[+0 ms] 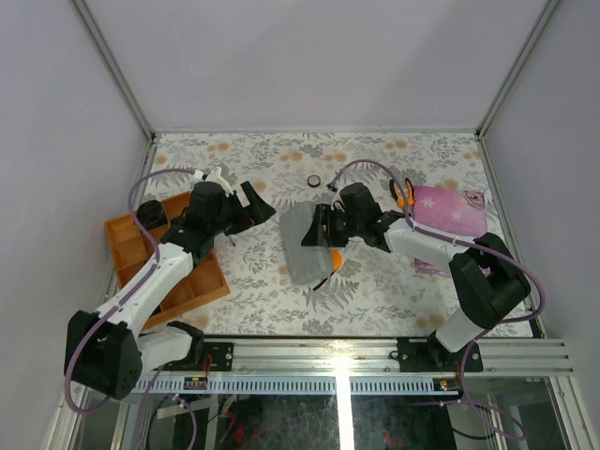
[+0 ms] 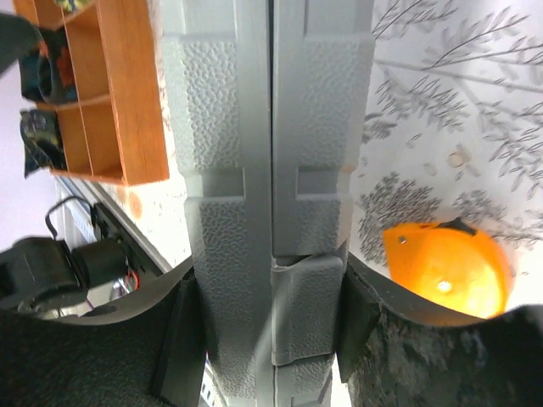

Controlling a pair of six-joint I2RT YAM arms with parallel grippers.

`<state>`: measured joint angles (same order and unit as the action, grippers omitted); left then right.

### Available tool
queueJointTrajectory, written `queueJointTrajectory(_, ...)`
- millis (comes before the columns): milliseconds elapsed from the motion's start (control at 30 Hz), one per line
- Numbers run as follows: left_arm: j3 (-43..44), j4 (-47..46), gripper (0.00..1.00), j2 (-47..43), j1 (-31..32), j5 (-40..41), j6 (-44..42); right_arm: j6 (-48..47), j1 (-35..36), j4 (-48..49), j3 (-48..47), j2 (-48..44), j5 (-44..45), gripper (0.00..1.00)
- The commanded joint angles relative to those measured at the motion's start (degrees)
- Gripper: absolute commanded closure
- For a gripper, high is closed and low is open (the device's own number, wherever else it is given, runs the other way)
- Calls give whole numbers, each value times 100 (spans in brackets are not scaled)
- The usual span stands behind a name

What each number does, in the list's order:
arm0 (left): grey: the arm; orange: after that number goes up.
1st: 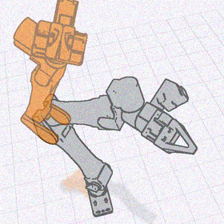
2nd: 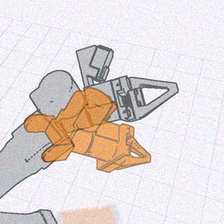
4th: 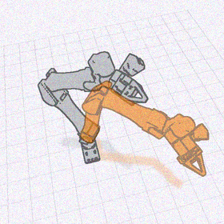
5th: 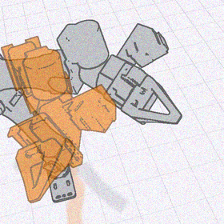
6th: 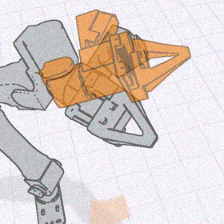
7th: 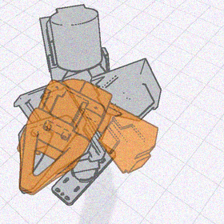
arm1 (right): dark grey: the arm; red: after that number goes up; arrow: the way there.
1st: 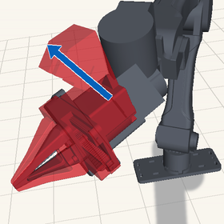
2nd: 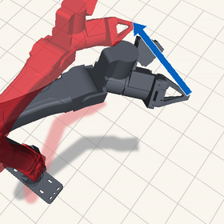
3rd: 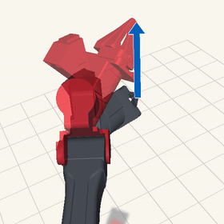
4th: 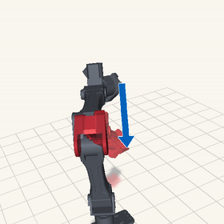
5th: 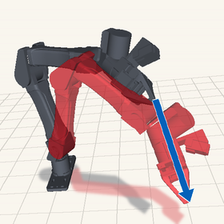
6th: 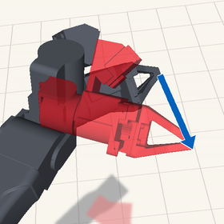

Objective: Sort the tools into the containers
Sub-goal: Adjust the storage box at the center of the board.

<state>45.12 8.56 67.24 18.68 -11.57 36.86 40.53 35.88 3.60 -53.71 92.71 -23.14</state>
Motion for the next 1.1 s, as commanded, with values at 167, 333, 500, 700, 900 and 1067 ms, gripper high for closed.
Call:
queueJointTrajectory(167,64,1563,9,-965,-94,1013,-366,-444,712,-1914,-637,-240,740,93)
queueJointTrajectory(333,-50,1938,9,-1342,-152,1115,-427,-373,981,-2236,-683,-197,1219,95)
queueJointTrajectory(500,-85,2181,9,-1687,-153,1096,-559,-392,1084,-2611,-655,-172,1977,96)
queueJointTrajectory(700,6,2317,9,-1841,-153,1017,-705,-512,1113,-3205,-695,-235,3084,96)
queueJointTrajectory(900,-12,2308,9,-1937,-158,939,-724,-668,1194,-3975,-1032,-111,4071,95)
queueJointTrajectory(1067,-85,2160,8,-2053,-154,823,-742,-714,1318,-4719,-1491,217,4859,92)
